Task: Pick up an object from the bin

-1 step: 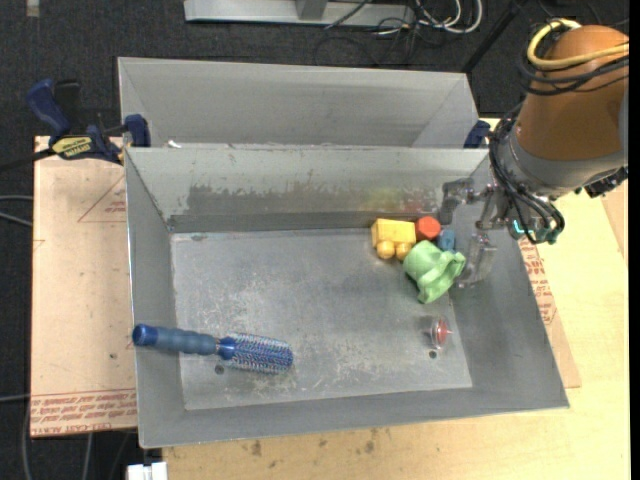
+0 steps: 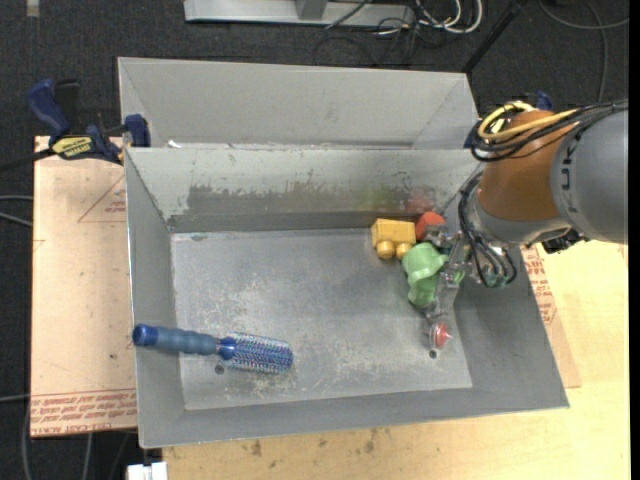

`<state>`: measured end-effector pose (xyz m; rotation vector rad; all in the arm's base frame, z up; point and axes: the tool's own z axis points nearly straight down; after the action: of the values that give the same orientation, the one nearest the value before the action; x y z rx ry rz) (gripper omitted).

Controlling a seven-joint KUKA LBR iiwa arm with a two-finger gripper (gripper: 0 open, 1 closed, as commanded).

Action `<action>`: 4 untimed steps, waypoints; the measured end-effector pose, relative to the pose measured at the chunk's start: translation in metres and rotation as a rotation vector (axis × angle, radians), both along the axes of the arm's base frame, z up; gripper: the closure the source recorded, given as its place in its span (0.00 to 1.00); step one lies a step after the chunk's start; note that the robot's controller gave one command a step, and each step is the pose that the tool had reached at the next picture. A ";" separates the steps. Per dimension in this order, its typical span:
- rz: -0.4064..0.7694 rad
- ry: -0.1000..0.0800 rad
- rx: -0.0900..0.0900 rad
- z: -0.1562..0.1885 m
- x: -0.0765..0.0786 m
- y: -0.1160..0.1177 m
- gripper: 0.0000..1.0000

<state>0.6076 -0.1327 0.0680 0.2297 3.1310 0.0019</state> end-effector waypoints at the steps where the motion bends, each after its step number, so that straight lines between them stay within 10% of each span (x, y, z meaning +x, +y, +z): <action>1: 0.007 -0.005 -0.002 0.034 0.011 0.003 0.00; 4: 0.081 -0.017 -0.003 0.011 0.019 0.013 0.00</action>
Offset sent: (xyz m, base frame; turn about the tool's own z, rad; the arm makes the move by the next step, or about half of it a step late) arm 0.0086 0.0024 0.0320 -0.0060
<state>0.6269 -0.1199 0.0789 0.1020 3.1209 -0.0011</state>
